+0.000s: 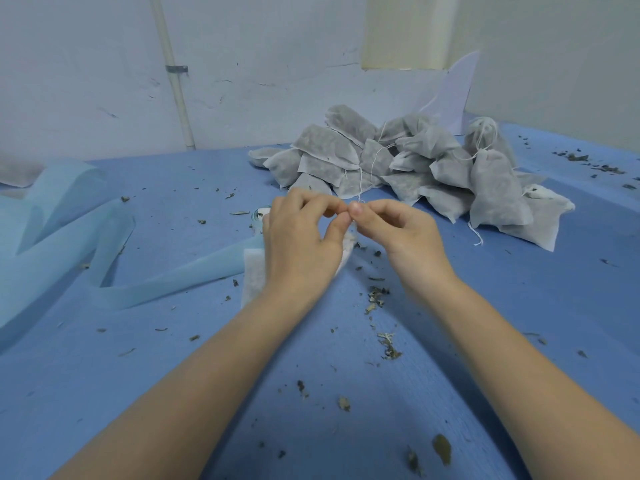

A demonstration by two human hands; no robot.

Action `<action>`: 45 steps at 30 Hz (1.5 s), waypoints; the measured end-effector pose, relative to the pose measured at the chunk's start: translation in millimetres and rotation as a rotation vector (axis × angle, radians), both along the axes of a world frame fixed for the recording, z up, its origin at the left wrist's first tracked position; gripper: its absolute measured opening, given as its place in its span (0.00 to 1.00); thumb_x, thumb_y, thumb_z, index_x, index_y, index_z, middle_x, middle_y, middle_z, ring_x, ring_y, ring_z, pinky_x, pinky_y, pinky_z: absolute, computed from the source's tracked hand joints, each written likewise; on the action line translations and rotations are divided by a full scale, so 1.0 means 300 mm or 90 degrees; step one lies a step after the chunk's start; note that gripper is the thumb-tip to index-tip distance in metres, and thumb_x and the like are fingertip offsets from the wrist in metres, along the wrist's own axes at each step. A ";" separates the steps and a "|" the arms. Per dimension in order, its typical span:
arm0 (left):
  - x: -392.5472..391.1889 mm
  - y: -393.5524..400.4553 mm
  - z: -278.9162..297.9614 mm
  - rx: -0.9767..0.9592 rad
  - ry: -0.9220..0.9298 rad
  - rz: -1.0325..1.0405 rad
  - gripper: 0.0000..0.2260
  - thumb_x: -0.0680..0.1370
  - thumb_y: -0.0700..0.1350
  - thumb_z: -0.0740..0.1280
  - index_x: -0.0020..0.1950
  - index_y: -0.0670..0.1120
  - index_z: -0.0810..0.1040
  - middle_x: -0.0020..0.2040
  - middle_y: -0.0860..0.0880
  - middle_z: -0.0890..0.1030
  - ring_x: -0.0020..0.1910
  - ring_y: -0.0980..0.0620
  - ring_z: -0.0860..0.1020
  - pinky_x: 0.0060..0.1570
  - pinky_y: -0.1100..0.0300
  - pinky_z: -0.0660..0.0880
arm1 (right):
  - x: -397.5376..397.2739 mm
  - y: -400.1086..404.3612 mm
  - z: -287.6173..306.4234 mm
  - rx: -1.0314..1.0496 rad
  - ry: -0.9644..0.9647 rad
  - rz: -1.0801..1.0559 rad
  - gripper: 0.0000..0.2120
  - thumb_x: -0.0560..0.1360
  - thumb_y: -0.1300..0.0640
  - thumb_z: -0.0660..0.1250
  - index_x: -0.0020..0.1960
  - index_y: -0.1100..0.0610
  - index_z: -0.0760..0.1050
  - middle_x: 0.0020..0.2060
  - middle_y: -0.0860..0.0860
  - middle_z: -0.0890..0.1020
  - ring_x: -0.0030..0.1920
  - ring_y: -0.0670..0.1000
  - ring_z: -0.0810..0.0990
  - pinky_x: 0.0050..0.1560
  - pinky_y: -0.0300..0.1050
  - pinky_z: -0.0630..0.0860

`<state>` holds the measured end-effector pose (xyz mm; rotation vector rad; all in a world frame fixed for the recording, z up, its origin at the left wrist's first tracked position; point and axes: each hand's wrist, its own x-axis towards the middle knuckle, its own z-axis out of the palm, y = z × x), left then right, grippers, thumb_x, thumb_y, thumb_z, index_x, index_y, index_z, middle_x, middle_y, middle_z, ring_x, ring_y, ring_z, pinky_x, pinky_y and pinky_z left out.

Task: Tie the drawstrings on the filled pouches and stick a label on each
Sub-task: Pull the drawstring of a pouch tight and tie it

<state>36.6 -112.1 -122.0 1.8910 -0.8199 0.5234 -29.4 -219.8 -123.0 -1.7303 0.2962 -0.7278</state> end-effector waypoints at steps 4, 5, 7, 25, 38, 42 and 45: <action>-0.006 -0.001 0.009 0.018 0.047 0.000 0.03 0.77 0.49 0.66 0.43 0.53 0.77 0.39 0.59 0.66 0.48 0.56 0.65 0.53 0.61 0.57 | 0.019 0.017 -0.011 0.018 0.004 0.034 0.07 0.79 0.51 0.63 0.45 0.52 0.76 0.31 0.41 0.81 0.35 0.38 0.78 0.46 0.39 0.73; -0.007 -0.002 0.012 0.023 0.056 -0.002 0.04 0.77 0.49 0.66 0.42 0.54 0.75 0.39 0.59 0.66 0.49 0.56 0.65 0.52 0.62 0.56 | 0.021 0.019 -0.013 0.027 0.002 0.041 0.07 0.80 0.51 0.62 0.45 0.53 0.75 0.30 0.41 0.81 0.35 0.39 0.78 0.46 0.40 0.73; -0.009 -0.001 0.017 0.024 0.078 -0.010 0.05 0.77 0.48 0.65 0.42 0.54 0.72 0.41 0.58 0.69 0.51 0.54 0.68 0.51 0.63 0.54 | 0.024 0.024 -0.016 0.038 -0.010 0.042 0.08 0.80 0.52 0.62 0.43 0.52 0.74 0.30 0.42 0.81 0.36 0.41 0.79 0.44 0.39 0.75; 0.022 0.003 0.008 -0.084 0.288 -0.052 0.09 0.75 0.52 0.68 0.51 0.52 0.73 0.40 0.53 0.72 0.38 0.59 0.71 0.39 0.65 0.66 | 0.020 -0.020 0.015 0.154 -0.114 -0.155 0.05 0.73 0.55 0.73 0.38 0.48 0.81 0.21 0.40 0.72 0.25 0.41 0.68 0.32 0.34 0.67; 0.010 -0.028 0.000 -0.292 0.857 -0.324 0.10 0.79 0.41 0.63 0.56 0.35 0.75 0.53 0.37 0.81 0.48 0.43 0.81 0.38 0.50 0.82 | 0.025 -0.068 0.011 0.179 -0.086 -0.024 0.08 0.72 0.55 0.73 0.34 0.48 0.83 0.33 0.42 0.81 0.37 0.42 0.78 0.38 0.35 0.73; 0.010 -0.024 0.002 -0.319 0.884 -0.330 0.11 0.80 0.43 0.61 0.57 0.37 0.74 0.56 0.35 0.79 0.51 0.40 0.81 0.38 0.49 0.82 | 0.001 -0.063 0.013 0.037 -0.039 0.072 0.07 0.70 0.55 0.74 0.35 0.47 0.83 0.36 0.41 0.83 0.38 0.37 0.79 0.36 0.28 0.72; 0.019 -0.019 0.003 -0.355 0.927 -0.345 0.20 0.79 0.54 0.61 0.61 0.38 0.73 0.54 0.36 0.80 0.48 0.39 0.82 0.38 0.46 0.81 | -0.007 -0.071 0.012 -0.018 -0.024 0.081 0.07 0.70 0.56 0.75 0.34 0.47 0.83 0.39 0.40 0.83 0.40 0.36 0.79 0.38 0.26 0.71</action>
